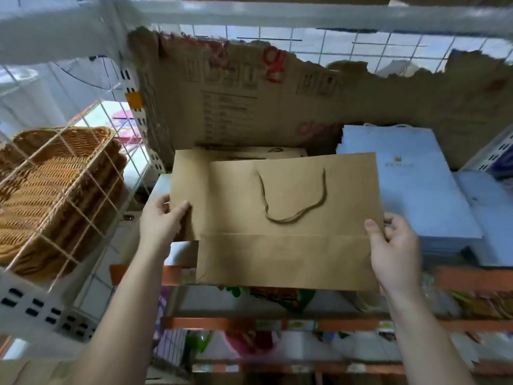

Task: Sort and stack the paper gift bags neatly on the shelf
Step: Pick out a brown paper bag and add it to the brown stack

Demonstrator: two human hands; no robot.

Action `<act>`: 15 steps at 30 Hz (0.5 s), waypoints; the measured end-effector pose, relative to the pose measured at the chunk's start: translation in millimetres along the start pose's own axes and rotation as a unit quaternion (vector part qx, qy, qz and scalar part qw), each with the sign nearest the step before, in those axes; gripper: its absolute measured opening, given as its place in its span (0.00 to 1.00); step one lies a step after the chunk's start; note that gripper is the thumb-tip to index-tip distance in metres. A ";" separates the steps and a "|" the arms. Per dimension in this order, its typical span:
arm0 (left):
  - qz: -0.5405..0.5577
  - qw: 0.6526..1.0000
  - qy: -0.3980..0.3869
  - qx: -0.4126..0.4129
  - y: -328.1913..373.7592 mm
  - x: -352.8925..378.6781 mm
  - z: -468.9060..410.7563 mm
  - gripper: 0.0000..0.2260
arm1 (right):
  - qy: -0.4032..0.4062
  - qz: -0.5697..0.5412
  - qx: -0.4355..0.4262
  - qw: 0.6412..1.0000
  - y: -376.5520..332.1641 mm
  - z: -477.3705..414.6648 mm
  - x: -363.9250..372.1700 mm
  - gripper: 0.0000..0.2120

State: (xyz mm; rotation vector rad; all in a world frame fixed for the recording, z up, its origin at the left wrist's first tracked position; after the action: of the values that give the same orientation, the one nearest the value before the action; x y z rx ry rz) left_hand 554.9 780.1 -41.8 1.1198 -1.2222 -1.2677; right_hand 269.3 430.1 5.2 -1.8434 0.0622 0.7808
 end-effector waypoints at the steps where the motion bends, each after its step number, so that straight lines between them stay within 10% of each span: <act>1: -0.004 1.000 -0.002 -0.016 -4.7 0.7 -2.1 0.15 | 0.005 0.009 0.002 1.000 1.6 2.5 2.0 0.02; 15: -0.162 0.983 0.012 0.088 28.5 24.4 -26.1 0.12 | -0.005 0.015 0.046 0.999 27.2 25.0 22.7 0.06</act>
State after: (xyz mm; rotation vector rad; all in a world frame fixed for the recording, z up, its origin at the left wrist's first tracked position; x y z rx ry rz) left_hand 581.0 754.7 -14.3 1.5057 -1.1843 -1.4000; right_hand 264.3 447.2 -34.3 -1.7548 0.1171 0.7962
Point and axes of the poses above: each hand's wrist, its own z-axis away from the middle knuckle, its own x-axis out of the palm, y = z × x, the point moved 10 cm from there along -z, towards the middle knuckle, and after that the axes turned 13 degrees about z, right-handed, at the moved point
